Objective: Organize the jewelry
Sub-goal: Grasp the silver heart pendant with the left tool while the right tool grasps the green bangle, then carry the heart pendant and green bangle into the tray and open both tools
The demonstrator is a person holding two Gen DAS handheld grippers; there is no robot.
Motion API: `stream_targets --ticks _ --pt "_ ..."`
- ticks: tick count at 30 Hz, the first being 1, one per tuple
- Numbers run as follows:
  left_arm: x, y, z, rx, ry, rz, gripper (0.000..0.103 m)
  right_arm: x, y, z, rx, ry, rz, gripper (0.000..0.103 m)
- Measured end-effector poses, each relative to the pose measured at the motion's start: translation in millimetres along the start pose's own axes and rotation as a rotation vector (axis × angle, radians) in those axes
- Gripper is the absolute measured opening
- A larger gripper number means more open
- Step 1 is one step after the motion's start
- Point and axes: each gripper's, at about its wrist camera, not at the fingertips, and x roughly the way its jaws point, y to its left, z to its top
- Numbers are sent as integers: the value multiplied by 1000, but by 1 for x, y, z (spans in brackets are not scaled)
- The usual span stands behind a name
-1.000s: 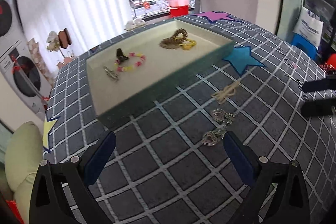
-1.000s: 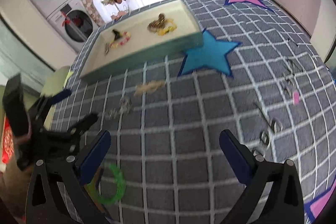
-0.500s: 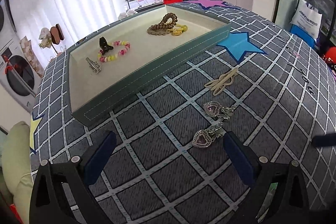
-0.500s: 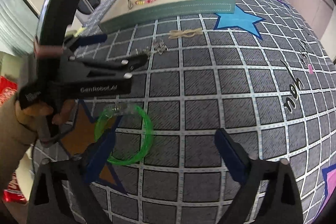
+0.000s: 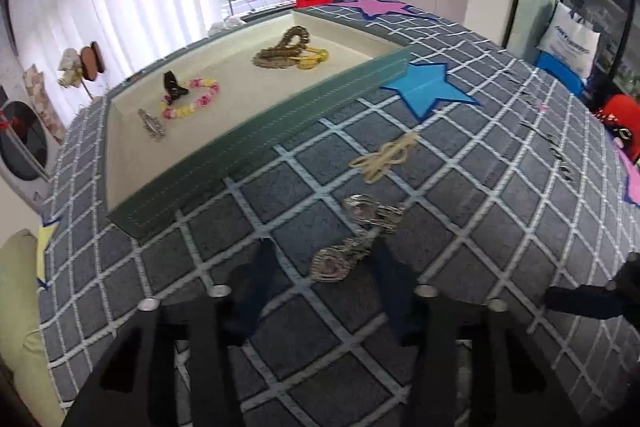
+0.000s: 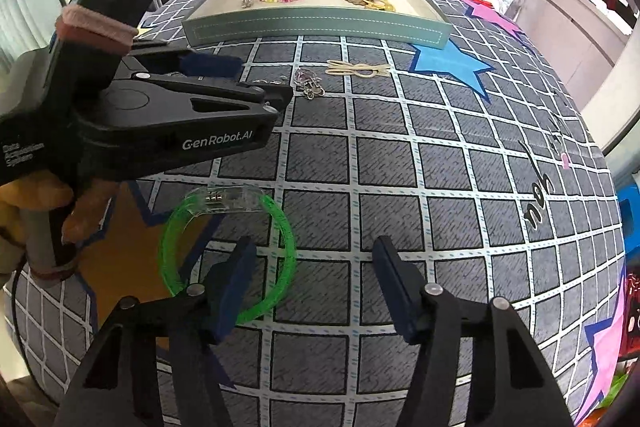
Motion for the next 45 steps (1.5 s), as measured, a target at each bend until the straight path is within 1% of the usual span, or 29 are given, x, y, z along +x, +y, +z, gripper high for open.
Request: stream_targets --ticks 1,2,3,4,5,6,7,8,9,10,18,25,29,38,42,45 --pt "-1 -1 0 -3 3 -18 44 -1 1 0 -4 -1 1 53" --pt "-2 -2 0 -4 4 -16 43 -1 2 0 -6 -2 2 51" --pt "-2 -2 -1 -4 4 -15 43 -1 3 0 -8 2 1 47" --pt "-3 -2 -2 -9 1 -15 36 -2 3 0 -9 0 2 41" --pt "-3 -1 -2 -15 0 -14 33 -3 4 0 -8 -1 0 36" --pt "-4 0 -3 -22 0 -10 33 -3 5 0 -7 -3 0 26" --pt "-4 1 -4 -34 -1 -6 33 -2 6 1 -6 -2 4 20" --pt "-5 3 -5 -48 -1 -2 33 -1 6 2 -4 -1 7 17" --pt "-7 6 -6 -64 -1 1 33 -2 6 2 -3 0 10 9" --pt "-7 8 -7 -78 0 2 33 -1 6 2 -3 0 13 8" --pt "-23 22 -15 -167 -18 16 33 -3 -9 3 49 -1 60 8" --pt "-43 33 -20 -246 -57 49 33 -15 -31 14 122 -27 98 8" --pt "-55 37 -19 -269 -89 65 33 -19 -43 24 156 -37 118 8" --pt "-73 53 -10 -331 -142 82 33 -28 -73 62 198 -85 138 8" --pt "-77 60 0 -341 -162 91 33 -35 -85 87 189 -123 123 8" --pt "-78 64 7 -349 -177 93 33 -34 -90 105 182 -133 121 8"
